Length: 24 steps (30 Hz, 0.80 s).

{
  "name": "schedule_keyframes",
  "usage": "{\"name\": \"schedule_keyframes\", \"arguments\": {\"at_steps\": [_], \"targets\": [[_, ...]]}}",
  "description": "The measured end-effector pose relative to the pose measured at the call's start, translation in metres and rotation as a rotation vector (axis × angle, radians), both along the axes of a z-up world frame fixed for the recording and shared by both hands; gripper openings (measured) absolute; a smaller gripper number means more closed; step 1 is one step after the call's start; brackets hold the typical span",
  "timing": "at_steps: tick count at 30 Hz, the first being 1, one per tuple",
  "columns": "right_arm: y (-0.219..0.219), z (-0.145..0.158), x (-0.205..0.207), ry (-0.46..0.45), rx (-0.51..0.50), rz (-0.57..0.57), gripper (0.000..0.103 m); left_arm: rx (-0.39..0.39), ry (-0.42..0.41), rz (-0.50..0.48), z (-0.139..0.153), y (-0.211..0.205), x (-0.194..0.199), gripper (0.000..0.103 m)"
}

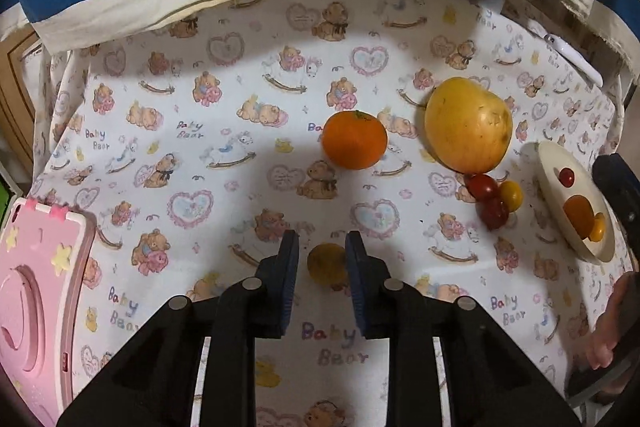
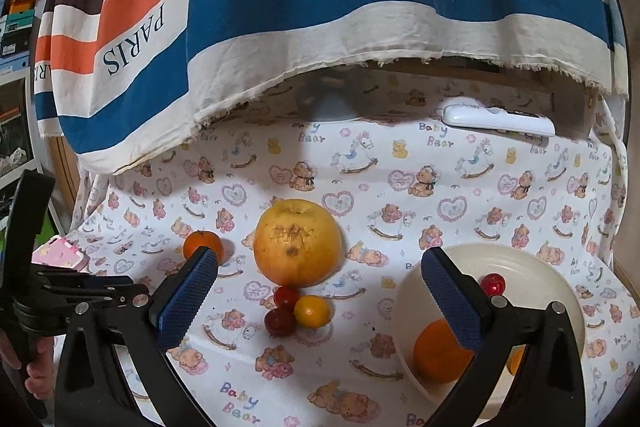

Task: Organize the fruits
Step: 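Grasp the small brownish fruit with the left gripper and lift it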

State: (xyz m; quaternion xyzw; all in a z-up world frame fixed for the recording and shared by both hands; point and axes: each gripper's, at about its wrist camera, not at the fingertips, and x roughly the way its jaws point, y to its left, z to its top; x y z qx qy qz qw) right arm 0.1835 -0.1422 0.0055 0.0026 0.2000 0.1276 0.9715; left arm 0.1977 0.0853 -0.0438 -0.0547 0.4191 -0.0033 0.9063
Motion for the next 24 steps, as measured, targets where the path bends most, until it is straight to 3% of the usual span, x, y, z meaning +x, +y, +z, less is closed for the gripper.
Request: {"name": "schedule_keyframes", "arguments": {"at_steps": [16,20,24], "targets": [[-0.003,0.001,0.000,0.005,-0.013,-0.019,0.103,0.012,0.063,-0.061,-0.012,-0.013,0.007,0.023],[-0.004,0.001,0.001,0.011,-0.006,-0.013,0.102,0.011,0.054,-0.061,-0.012,-0.014,0.006,0.022],[-0.004,0.002,0.002,0.034,0.002,0.012,0.092,0.006,-0.021,-0.041,0.001,-0.011,-0.003,0.022]]}}
